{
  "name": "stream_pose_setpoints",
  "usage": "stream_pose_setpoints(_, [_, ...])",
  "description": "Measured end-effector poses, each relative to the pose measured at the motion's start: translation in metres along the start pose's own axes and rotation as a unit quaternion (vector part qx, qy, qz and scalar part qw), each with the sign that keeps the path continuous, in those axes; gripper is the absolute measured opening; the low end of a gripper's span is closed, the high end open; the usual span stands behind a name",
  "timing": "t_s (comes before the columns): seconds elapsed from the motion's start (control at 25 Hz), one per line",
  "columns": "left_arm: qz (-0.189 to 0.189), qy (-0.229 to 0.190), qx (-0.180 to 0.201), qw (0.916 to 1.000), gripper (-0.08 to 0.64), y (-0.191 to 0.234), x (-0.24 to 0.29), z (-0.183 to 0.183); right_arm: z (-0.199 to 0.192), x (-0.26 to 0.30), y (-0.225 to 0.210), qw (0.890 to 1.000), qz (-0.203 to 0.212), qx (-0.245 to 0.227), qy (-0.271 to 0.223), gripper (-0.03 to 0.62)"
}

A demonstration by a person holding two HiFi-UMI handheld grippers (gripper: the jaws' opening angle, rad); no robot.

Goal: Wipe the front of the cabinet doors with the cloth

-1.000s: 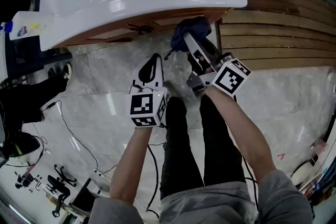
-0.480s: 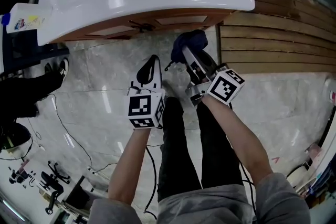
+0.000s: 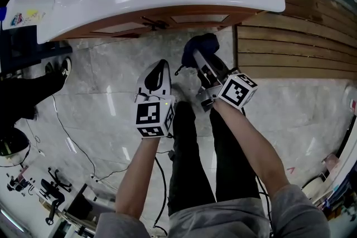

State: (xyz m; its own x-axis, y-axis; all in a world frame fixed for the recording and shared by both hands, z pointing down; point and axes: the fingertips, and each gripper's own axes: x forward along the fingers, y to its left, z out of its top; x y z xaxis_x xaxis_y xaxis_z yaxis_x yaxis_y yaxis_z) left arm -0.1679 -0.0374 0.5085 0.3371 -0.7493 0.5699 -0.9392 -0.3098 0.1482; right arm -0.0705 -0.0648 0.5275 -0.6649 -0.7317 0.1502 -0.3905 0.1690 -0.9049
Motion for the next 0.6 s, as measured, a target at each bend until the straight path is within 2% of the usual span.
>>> stream_pose_setpoints(0.6, [-0.011,0.013,-0.003,0.9999,0.008,0.031,0.007,-0.024,-0.042,0.046,-0.038,0.999,-0.034,0.030,0.005,0.040])
